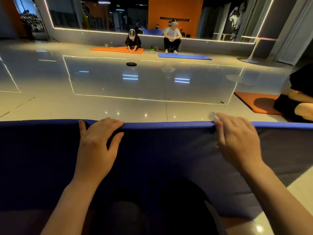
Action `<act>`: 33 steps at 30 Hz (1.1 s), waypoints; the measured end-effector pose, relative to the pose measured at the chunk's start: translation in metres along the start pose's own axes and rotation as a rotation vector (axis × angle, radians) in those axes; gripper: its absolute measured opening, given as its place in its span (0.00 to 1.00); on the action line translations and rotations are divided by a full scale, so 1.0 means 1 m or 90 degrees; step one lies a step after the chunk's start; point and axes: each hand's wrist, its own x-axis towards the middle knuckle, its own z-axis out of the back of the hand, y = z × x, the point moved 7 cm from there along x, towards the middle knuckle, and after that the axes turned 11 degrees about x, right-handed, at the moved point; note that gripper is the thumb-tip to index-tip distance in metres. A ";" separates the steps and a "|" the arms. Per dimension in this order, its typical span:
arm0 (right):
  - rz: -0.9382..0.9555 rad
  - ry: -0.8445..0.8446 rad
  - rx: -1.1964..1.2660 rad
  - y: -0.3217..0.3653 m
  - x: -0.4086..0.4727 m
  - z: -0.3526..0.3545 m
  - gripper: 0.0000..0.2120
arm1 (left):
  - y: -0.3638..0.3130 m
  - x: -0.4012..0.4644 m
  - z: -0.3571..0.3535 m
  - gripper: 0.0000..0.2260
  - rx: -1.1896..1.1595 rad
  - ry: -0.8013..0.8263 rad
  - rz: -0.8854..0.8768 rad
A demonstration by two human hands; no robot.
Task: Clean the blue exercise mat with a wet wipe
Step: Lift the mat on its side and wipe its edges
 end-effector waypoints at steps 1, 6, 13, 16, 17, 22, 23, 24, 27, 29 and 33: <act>-0.022 -0.006 0.002 -0.017 -0.002 0.005 0.21 | 0.000 0.001 -0.002 0.13 0.006 0.001 0.004; -0.051 -0.137 0.152 0.007 -0.011 -0.004 0.17 | -0.003 0.004 -0.005 0.12 0.000 0.003 0.045; 0.160 -0.004 0.221 0.137 -0.006 -0.048 0.17 | -0.004 0.007 -0.002 0.12 -0.015 0.003 0.036; 0.203 0.004 0.165 0.098 -0.004 -0.036 0.15 | -0.007 0.006 0.000 0.15 0.002 -0.007 0.016; 0.186 -0.005 0.150 0.076 -0.005 -0.028 0.15 | -0.007 0.005 0.000 0.16 0.009 -0.013 0.016; -0.008 -0.025 0.031 -0.071 -0.016 0.027 0.20 | -0.006 0.006 -0.006 0.14 0.035 -0.033 0.034; -0.052 -0.018 0.022 -0.099 -0.019 0.038 0.21 | -0.005 0.007 -0.007 0.14 0.037 -0.033 0.038; -0.086 -0.019 0.020 -0.119 -0.022 0.048 0.23 | -0.005 0.008 -0.009 0.14 0.039 -0.032 0.041; -0.124 -0.071 0.053 -0.134 -0.025 0.058 0.23 | -0.006 0.008 -0.016 0.13 0.064 -0.022 0.042; -0.120 -0.115 0.087 -0.111 -0.022 0.051 0.19 | -0.009 0.007 -0.021 0.17 0.108 0.000 0.043; 0.015 -0.105 0.157 -0.013 -0.011 0.011 0.15 | -0.038 0.010 -0.032 0.20 0.134 0.029 0.047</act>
